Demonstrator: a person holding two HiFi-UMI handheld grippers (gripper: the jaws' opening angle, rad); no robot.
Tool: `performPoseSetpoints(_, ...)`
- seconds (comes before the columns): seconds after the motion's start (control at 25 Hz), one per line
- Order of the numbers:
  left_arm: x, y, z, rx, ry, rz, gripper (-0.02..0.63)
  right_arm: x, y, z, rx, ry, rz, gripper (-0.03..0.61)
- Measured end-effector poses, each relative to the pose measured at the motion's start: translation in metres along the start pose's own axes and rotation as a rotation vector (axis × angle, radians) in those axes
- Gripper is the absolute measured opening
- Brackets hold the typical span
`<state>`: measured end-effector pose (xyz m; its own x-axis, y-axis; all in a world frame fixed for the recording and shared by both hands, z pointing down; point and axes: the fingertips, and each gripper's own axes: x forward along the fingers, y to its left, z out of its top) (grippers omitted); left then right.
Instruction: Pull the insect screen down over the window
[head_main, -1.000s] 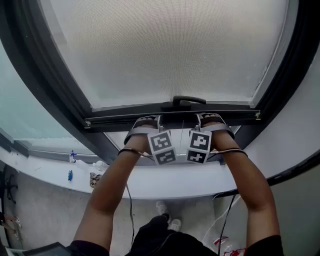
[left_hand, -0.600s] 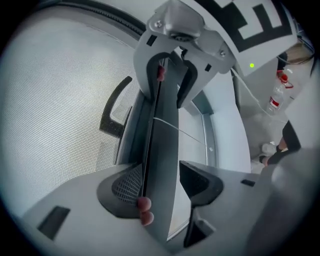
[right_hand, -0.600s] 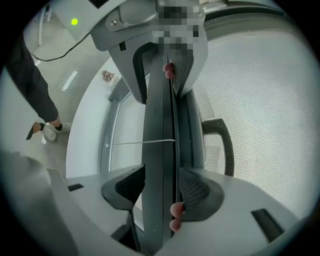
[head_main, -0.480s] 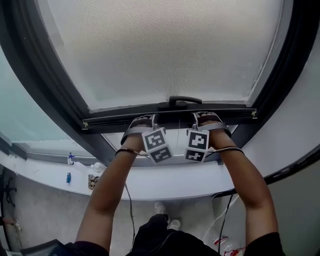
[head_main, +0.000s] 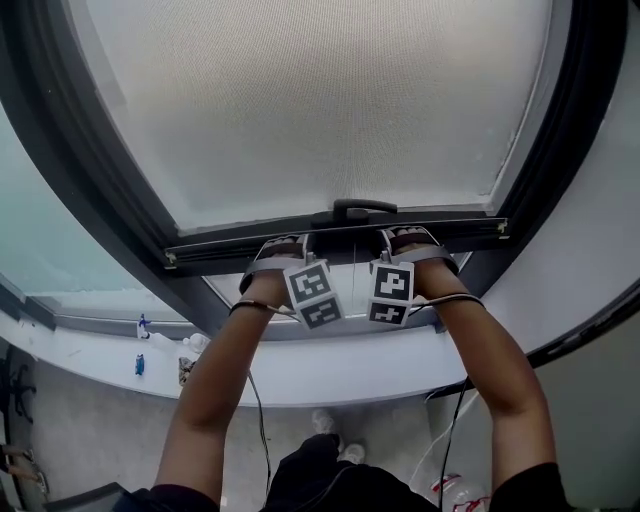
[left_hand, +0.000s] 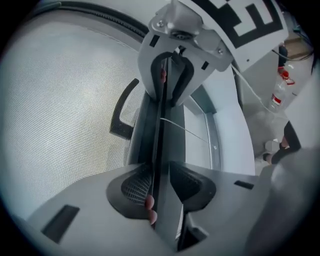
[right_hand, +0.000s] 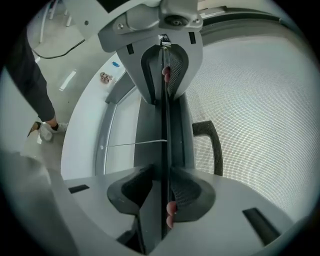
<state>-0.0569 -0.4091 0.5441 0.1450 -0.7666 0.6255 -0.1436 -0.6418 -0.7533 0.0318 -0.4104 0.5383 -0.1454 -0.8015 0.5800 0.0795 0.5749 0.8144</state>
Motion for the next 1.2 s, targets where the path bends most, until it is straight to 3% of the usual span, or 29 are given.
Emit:
performPoseSetpoints(0.28, 0.000, -0.004, -0.001, 0.004, 0.006, -0.025, 0.114, -0.001, 0.004, -0.001, -0.024, 0.005, 0.004, 0.113)
performPoseSetpoints(0.44, -0.013, 0.005, -0.001, -0.029, -0.031, 0.032, 0.114, -0.006, 0.004, -0.003, -0.011, 0.003, -0.007, 0.118)
performPoseSetpoints(0.56, -0.032, 0.014, 0.002, -0.073, -0.073, 0.070, 0.114, -0.023, -0.009, -0.003, 0.028, -0.031, -0.066, 0.118)
performPoseSetpoints(0.84, -0.096, 0.032, 0.027, -0.333, -0.289, 0.156, 0.112, -0.092, -0.046, 0.001, 0.324, -0.194, -0.229, 0.117)
performPoseSetpoints(1.04, -0.128, 0.036, 0.032, -0.468, -0.383, 0.217, 0.114, -0.136, -0.056, 0.007, 0.487, -0.295, -0.343, 0.109)
performPoseSetpoints(1.2, -0.159, 0.036, 0.031, -0.707, -0.499, 0.245, 0.112, -0.165, -0.052, 0.018, 0.588, -0.366, -0.411, 0.051)
